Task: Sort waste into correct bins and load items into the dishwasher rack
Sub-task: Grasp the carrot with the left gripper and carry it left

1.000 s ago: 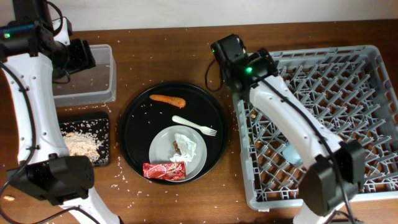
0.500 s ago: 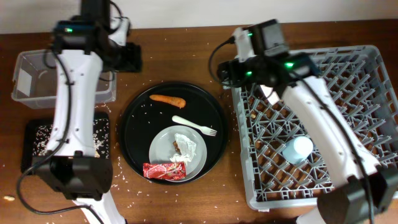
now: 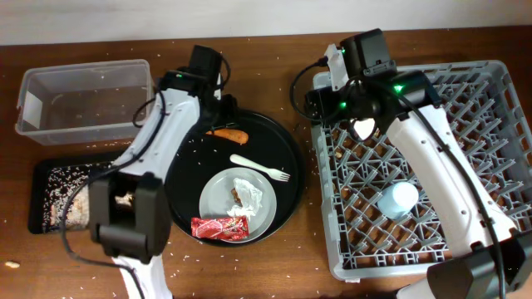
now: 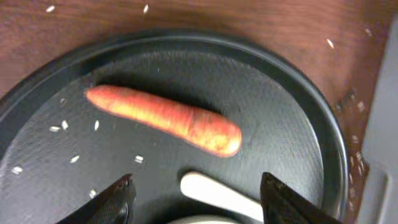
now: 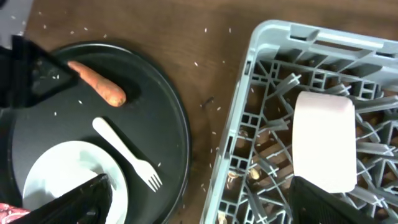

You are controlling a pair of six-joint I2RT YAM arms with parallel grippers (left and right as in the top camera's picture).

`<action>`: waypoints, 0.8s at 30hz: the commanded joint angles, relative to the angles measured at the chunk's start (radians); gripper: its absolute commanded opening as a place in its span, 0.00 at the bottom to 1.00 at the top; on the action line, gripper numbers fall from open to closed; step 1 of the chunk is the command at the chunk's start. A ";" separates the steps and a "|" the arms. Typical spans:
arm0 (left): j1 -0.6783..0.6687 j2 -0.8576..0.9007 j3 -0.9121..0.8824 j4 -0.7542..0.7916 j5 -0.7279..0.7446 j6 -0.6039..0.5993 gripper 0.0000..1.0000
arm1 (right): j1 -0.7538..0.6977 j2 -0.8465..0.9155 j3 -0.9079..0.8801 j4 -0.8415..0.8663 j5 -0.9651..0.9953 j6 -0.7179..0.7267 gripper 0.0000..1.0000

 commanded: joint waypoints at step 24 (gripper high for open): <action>0.004 0.246 0.215 -0.209 -0.006 0.004 0.04 | 0.003 -0.004 0.015 -0.030 0.017 0.005 0.90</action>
